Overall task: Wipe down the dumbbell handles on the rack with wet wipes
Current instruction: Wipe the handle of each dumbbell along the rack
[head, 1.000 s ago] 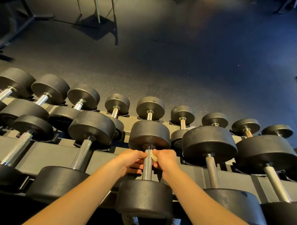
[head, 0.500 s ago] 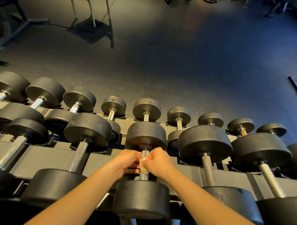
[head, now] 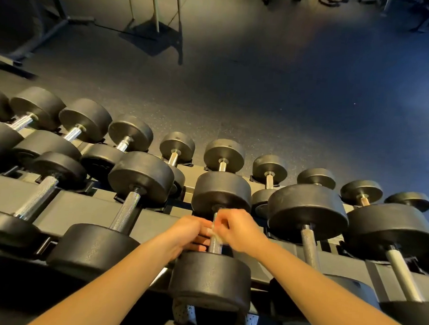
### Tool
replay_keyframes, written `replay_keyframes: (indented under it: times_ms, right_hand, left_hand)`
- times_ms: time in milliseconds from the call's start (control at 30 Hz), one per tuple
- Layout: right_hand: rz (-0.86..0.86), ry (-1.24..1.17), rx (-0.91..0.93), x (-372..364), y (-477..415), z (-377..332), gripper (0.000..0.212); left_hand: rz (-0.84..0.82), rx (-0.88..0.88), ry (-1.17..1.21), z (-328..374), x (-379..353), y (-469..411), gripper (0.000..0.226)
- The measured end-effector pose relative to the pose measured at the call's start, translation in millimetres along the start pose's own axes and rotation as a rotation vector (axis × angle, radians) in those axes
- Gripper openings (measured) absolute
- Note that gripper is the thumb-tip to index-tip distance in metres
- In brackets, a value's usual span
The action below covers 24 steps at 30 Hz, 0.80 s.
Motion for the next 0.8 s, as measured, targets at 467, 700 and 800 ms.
replay_keyframes:
  times_ms: [467,700,800]
  right_hand:
    - [0.149,0.185,0.034,6.4,-8.3,-7.5,0.007]
    - [-0.359,-0.389,-0.103,-22.9,12.0,15.7,0.015]
    - [-0.42,-0.633,-0.15,-23.2,16.5,22.5,0.019]
  left_hand:
    - [0.07,0.007,-0.107,-23.7,0.3,17.6,0.023]
    - [0.113,-0.037,-0.034,-29.9,1.0,20.4,0.019]
    - [0.107,-0.033,-0.075,-27.9,0.4,20.1,0.02]
Point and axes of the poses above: each hand's wrist, its own y-axis away from the middle knuckle, its own x-axis out of the back of the hand, z = x × y, the point moved 5 cm from there along -y, towards the middle knuckle, and after that the axes turned 14 degrees about -z, right-handed, at the moved point
